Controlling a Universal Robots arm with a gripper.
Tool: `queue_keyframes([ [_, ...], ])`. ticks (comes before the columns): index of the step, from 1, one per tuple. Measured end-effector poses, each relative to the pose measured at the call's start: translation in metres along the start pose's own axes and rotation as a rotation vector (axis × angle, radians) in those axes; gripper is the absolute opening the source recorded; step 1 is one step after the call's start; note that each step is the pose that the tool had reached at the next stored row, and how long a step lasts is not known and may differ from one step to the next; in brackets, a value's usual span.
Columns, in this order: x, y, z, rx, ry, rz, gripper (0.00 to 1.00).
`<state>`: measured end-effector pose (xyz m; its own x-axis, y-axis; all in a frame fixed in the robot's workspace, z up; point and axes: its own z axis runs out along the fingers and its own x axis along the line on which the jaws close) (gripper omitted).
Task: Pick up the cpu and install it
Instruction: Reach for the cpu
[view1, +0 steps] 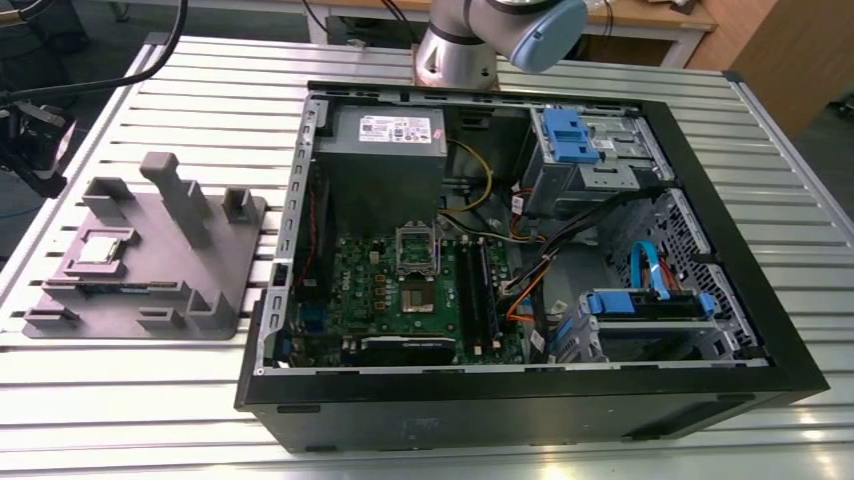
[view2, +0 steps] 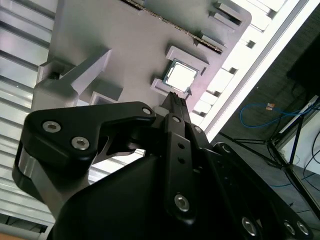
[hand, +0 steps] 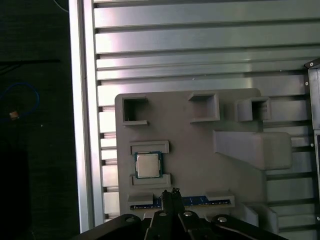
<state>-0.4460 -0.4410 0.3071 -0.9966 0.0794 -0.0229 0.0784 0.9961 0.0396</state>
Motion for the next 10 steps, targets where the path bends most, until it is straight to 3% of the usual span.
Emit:
queue_keyframes([
  [10,0.0003,-0.0002,0.0025,-0.0001,0.0,0.0,0.11],
])
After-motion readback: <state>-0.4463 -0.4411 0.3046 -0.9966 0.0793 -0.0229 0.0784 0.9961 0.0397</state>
